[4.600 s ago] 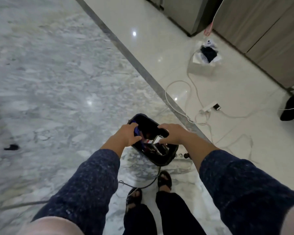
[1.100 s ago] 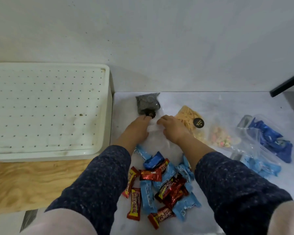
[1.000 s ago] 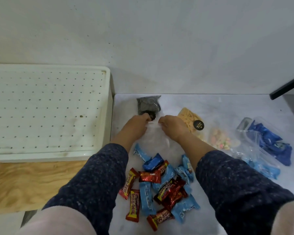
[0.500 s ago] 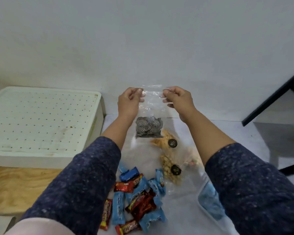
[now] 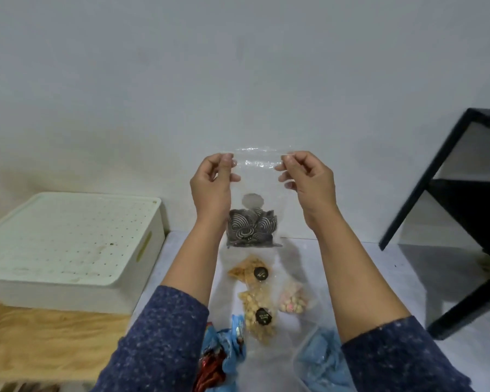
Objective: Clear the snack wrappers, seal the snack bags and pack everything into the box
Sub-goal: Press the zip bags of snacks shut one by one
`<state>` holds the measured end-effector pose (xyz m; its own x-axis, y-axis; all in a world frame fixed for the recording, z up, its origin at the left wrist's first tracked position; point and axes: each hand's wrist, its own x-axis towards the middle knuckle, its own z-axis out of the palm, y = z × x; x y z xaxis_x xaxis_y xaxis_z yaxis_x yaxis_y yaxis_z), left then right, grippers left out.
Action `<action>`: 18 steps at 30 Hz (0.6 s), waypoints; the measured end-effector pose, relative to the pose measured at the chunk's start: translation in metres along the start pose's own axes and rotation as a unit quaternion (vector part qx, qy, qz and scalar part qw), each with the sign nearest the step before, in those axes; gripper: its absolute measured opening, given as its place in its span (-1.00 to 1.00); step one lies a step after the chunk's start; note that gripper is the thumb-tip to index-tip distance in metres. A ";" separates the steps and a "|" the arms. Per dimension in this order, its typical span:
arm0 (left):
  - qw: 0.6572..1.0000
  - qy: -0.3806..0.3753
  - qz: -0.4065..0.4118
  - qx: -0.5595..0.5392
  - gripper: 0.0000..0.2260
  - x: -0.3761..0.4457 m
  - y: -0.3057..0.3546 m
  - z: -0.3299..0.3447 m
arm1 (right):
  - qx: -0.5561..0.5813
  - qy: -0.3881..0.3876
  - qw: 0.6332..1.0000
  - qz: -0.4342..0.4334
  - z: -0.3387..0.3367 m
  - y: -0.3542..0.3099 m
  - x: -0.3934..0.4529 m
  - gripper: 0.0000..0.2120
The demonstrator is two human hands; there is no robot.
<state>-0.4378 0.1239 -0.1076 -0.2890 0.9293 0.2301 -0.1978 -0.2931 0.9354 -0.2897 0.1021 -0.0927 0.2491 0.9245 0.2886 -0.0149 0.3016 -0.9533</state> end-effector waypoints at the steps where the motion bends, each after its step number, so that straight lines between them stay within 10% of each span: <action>1: 1.000 -0.004 0.004 -0.007 -0.90 -0.004 0.005 0.001 | 0.007 0.003 1.000 -0.010 -0.002 -0.004 -0.003 -0.87; 18: 0.996 -0.066 0.063 -0.009 -0.87 -0.017 0.056 -0.006 | 0.070 0.062 0.991 -0.093 0.006 -0.041 -0.021 -0.80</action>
<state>-0.4494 0.0907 -0.0608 -0.1874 0.9062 0.3791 -0.1856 -0.4116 0.8922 -0.2999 0.0716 -0.0592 0.3779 0.8167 0.4361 -0.0889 0.5009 -0.8609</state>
